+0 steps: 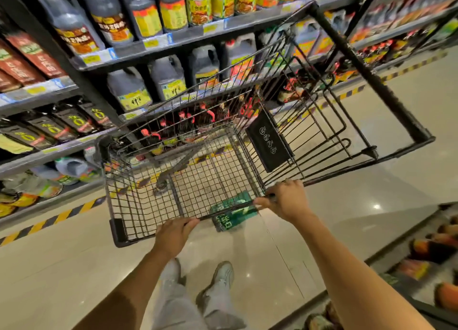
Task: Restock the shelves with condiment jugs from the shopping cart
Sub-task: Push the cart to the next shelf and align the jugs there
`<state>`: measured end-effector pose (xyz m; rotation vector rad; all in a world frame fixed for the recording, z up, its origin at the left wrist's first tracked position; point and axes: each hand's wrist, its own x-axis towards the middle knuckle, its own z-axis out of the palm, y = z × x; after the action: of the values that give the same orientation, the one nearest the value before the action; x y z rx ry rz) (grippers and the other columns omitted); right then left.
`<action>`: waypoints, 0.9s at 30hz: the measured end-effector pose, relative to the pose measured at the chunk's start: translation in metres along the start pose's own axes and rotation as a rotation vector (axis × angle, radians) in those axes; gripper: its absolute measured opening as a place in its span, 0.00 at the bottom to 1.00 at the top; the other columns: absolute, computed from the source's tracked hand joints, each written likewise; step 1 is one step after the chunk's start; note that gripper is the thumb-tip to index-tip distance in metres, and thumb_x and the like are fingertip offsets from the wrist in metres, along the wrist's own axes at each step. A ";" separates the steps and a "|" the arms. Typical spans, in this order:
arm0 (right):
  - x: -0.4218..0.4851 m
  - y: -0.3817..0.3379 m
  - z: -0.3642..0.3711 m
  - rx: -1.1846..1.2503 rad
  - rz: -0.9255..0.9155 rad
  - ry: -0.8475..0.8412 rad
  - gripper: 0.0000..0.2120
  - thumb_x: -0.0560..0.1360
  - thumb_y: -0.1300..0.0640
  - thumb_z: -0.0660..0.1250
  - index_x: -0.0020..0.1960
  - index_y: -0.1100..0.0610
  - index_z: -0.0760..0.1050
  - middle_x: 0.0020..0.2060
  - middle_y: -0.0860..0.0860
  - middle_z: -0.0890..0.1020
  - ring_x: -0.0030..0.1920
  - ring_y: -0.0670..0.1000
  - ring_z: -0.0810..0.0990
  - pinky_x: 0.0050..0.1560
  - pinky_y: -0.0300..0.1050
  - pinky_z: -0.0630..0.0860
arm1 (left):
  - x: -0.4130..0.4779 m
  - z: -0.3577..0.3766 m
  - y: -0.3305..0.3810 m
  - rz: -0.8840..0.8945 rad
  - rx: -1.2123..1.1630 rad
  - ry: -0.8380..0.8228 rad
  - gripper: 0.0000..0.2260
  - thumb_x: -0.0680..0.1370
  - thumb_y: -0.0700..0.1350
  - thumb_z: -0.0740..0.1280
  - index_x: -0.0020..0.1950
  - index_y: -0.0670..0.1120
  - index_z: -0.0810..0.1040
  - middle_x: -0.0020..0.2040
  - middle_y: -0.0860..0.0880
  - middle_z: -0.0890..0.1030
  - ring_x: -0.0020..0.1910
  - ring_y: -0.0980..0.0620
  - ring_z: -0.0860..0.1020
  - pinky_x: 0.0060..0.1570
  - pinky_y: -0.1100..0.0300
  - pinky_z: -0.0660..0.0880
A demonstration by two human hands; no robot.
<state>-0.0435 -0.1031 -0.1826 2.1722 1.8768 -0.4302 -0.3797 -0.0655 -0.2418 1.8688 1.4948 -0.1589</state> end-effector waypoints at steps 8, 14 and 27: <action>0.008 0.055 0.001 -0.004 0.055 -0.015 0.52 0.60 0.16 0.33 0.57 0.42 0.82 0.46 0.47 0.84 0.56 0.52 0.76 0.58 0.53 0.70 | 0.037 0.007 0.047 0.004 0.009 -0.116 0.32 0.73 0.74 0.47 0.59 0.58 0.82 0.52 0.50 0.85 0.56 0.45 0.80 0.62 0.47 0.70; 0.022 0.106 -0.008 0.038 0.111 -0.042 0.46 0.61 0.17 0.41 0.54 0.42 0.84 0.40 0.45 0.82 0.52 0.51 0.75 0.56 0.51 0.66 | 0.068 0.011 0.099 0.051 0.053 -0.140 0.20 0.82 0.63 0.53 0.61 0.58 0.81 0.55 0.49 0.84 0.60 0.43 0.77 0.63 0.47 0.64; 0.062 0.245 -0.044 0.072 0.124 -0.022 0.45 0.61 0.17 0.42 0.50 0.45 0.84 0.43 0.44 0.81 0.54 0.51 0.74 0.54 0.50 0.64 | 0.152 0.033 0.233 0.033 0.024 -0.244 0.24 0.80 0.68 0.53 0.66 0.59 0.78 0.66 0.49 0.80 0.68 0.43 0.72 0.70 0.46 0.60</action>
<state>0.2095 -0.0661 -0.1674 2.3053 1.7287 -0.5022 -0.1134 0.0212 -0.2376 1.8191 1.3004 -0.3769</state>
